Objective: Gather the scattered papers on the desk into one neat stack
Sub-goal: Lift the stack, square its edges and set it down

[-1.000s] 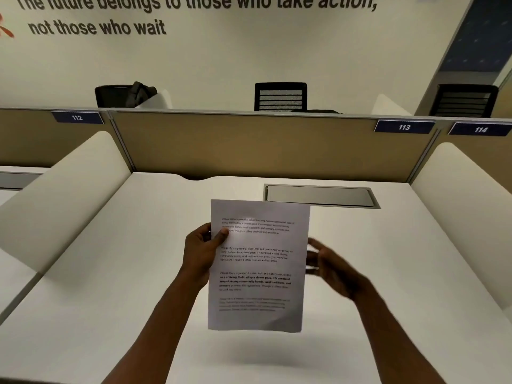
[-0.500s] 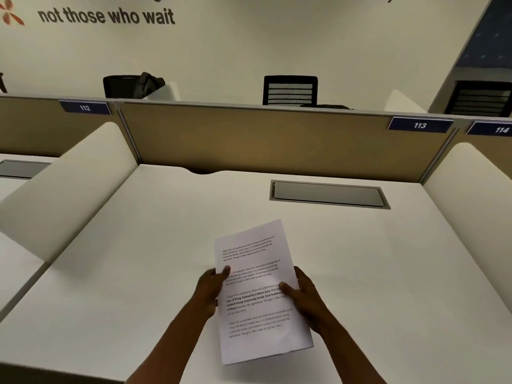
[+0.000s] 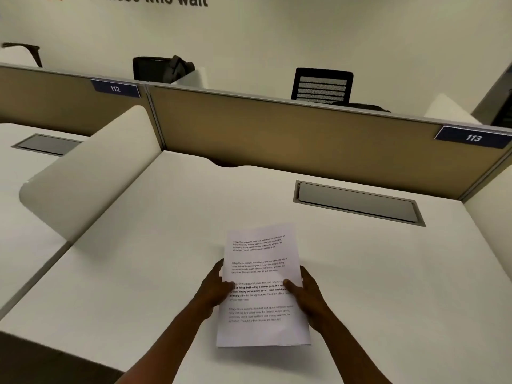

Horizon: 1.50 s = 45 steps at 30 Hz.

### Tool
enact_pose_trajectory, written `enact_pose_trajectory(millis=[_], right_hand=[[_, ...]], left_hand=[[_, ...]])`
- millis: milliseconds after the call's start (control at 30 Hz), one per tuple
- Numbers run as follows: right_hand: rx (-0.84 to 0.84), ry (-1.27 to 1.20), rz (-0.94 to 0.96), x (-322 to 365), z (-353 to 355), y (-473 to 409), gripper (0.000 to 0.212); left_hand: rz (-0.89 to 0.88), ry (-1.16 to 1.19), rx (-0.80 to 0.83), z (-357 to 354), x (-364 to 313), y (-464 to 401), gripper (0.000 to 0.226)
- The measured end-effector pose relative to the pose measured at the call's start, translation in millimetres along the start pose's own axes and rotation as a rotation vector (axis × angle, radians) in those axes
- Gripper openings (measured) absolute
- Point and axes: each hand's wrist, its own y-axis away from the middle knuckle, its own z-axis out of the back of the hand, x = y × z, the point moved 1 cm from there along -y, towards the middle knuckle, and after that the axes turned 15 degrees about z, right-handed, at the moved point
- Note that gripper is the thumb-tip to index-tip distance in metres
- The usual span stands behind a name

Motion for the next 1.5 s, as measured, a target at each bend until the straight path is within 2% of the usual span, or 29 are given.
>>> enact_pose_trajectory(millis=[200, 367, 633, 967, 1100, 1233, 1333, 1500], right_hand=[[-0.018, 0.034, 0.042, 14, -39, -52, 0.049], [-0.076, 0.058, 0.085, 23, -87, -103, 0.049], [-0.058, 0.086, 0.140, 26, -192, -214, 0.053], [-0.092, -0.048, 0.100, 11, -316, -350, 0.044], [-0.145, 0.010, 0.089, 0, -353, -394, 0.041], [-0.225, 0.176, 0.047, -1, -378, -433, 0.039], [-0.244, 0.301, 0.158, -6, -389, -445, 0.039], [-0.313, 0.432, 0.376, -21, -407, -448, 0.056]], left_hand=[[-0.054, 0.002, -0.120, 42, -38, -26, 0.081], [-0.101, 0.045, -0.175, 80, -74, -48, 0.074], [-0.144, 0.083, -0.318, 171, -133, -105, 0.067], [-0.245, -0.062, -0.492, 289, -195, -210, 0.056], [-0.271, -0.102, -0.582, 328, -212, -251, 0.068], [-0.306, -0.172, -0.656, 357, -219, -284, 0.065], [-0.315, -0.205, -0.661, 372, -217, -307, 0.054], [-0.279, -0.225, -0.617, 384, -215, -334, 0.064]])
